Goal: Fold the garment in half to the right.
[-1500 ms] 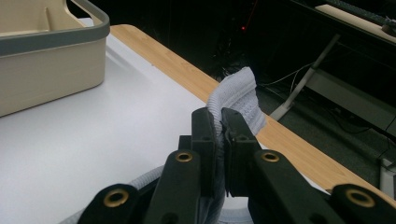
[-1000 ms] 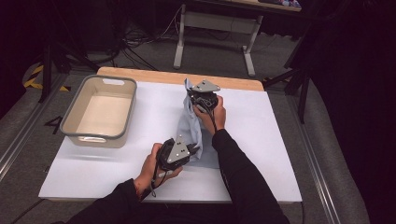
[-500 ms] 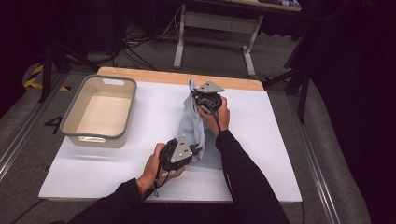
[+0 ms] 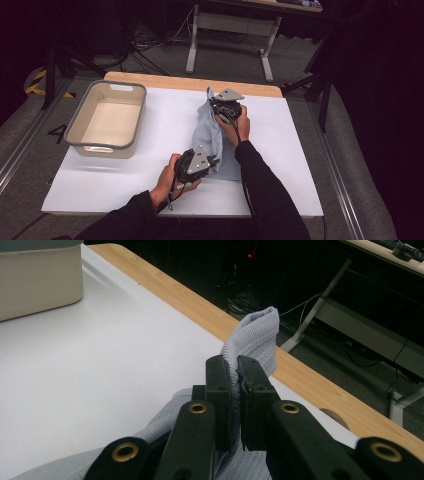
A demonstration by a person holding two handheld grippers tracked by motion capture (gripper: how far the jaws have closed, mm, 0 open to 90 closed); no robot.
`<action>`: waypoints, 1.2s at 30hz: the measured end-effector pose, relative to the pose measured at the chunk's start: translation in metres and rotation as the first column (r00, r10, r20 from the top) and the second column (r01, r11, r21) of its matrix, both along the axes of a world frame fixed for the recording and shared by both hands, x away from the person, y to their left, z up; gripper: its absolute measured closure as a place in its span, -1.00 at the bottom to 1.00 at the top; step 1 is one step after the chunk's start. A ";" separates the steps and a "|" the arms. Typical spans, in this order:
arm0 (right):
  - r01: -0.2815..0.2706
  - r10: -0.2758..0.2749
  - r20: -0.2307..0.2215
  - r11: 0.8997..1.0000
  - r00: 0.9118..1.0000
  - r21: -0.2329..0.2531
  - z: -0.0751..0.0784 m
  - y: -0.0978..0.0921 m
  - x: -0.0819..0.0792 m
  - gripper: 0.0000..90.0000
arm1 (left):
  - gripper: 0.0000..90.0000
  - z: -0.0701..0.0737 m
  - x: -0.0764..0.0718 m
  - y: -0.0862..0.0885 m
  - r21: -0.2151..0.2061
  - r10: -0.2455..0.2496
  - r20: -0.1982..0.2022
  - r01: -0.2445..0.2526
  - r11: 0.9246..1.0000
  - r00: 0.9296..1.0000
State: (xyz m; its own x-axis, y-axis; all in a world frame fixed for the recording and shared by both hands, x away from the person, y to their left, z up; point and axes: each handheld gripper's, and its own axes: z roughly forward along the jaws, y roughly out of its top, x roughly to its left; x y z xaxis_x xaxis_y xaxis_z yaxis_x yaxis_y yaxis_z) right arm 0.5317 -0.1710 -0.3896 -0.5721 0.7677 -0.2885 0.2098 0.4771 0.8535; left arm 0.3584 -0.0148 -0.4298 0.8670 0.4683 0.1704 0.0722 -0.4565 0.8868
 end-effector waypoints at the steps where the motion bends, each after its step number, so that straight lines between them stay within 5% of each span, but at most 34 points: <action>1: 0.000 0.000 0.000 1.000 1.000 0.000 0.000 0.000 0.000 0.90 | 0.87 0.000 0.000 0.000 0.003 0.001 0.001 -0.001 1.000 1.000; 36: -0.030 0.030 -0.057 1.000 0.998 0.003 -0.008 -0.034 0.002 0.89 | 0.87 -0.019 0.002 -0.024 0.089 -0.020 -0.042 0.023 0.996 0.999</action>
